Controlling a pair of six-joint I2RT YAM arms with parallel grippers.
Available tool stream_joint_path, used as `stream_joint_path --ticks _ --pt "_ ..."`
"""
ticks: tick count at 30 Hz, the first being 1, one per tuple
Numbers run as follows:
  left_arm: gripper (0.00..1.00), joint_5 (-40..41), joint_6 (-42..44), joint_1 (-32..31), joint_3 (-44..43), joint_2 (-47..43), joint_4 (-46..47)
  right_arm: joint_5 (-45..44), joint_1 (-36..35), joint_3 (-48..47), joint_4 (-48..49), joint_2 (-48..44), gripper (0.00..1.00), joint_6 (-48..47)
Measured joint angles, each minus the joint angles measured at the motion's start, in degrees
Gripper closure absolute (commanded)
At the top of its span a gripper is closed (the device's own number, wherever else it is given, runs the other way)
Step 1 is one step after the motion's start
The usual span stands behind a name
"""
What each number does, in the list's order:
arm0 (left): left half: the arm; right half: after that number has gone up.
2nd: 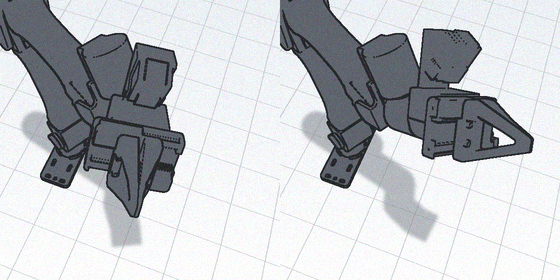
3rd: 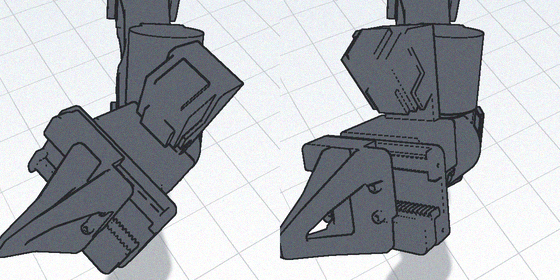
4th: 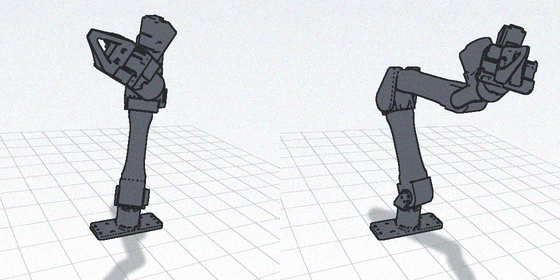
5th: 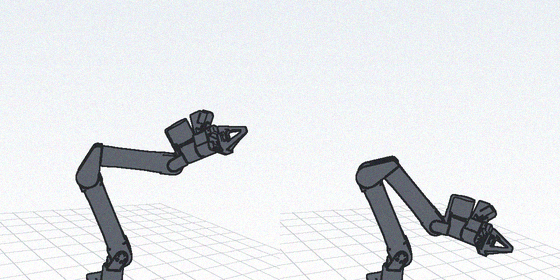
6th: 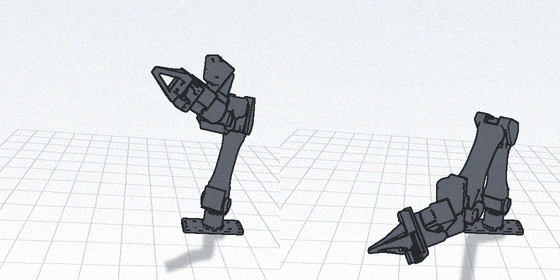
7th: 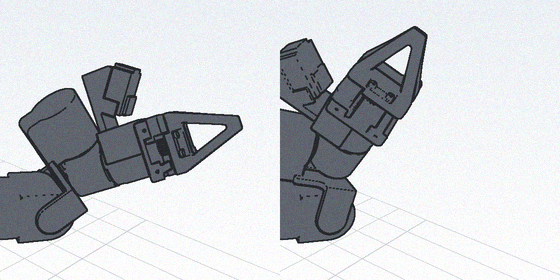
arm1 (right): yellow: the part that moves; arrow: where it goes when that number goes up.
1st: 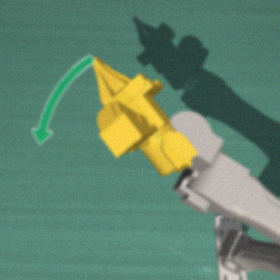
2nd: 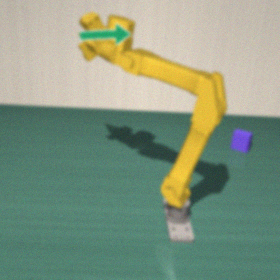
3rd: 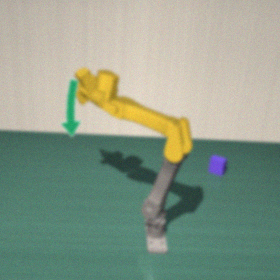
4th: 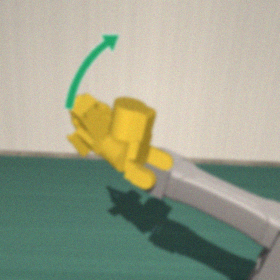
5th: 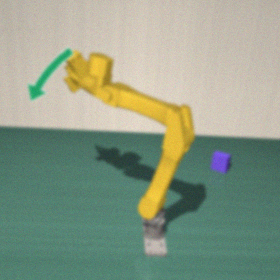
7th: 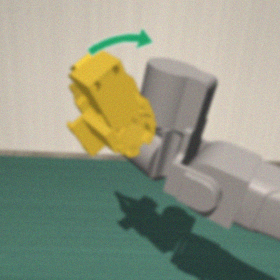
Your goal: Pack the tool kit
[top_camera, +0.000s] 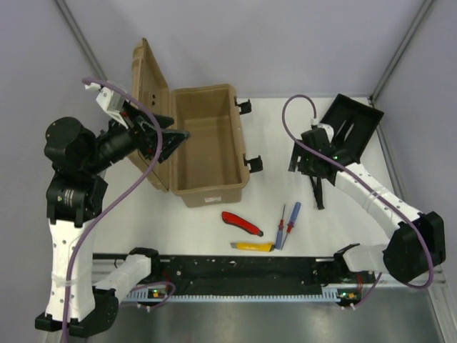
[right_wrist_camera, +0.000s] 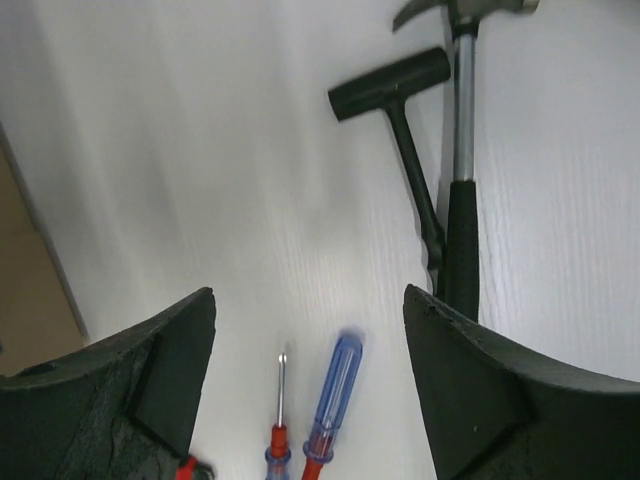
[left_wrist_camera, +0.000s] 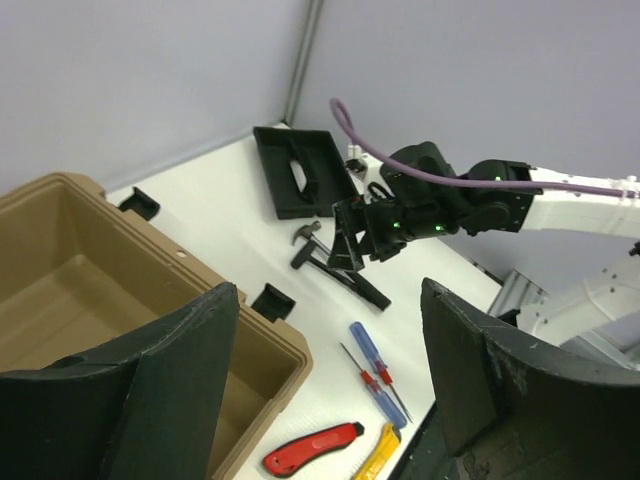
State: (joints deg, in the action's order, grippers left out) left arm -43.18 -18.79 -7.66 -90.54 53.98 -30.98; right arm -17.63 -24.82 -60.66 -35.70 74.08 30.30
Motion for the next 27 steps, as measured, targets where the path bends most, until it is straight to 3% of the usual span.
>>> stream_joint_path --ticks 7,13,16,19,22,27 --pt "0.23 -1.6 -0.61 -3.23 3.15 1.66 1.05 5.27 0.0 8.33 -2.71 -2.97 0.3 4.37" --pt "0.23 -1.55 -0.83 -4.2 4.83 1.81 2.47 4.79 0.35 11.69 -6.14 -4.09 0.3 6.36" --pt "0.23 -1.51 -0.81 -4.35 4.83 2.08 3.26 3.52 3.34 11.69 -5.62 -2.29 0.32 5.68" --pt "0.23 -1.38 -0.81 -4.46 4.83 2.27 3.98 3.72 11.06 11.65 -2.91 1.03 0.33 4.09" --pt "0.23 -1.16 -0.79 -4.46 4.83 2.32 4.02 3.52 15.74 11.39 0.28 3.82 0.4 2.36" --pt "0.23 -0.66 -0.46 -4.46 4.83 2.29 4.0 5.55 16.24 6.75 3.72 11.78 0.51 -0.46"
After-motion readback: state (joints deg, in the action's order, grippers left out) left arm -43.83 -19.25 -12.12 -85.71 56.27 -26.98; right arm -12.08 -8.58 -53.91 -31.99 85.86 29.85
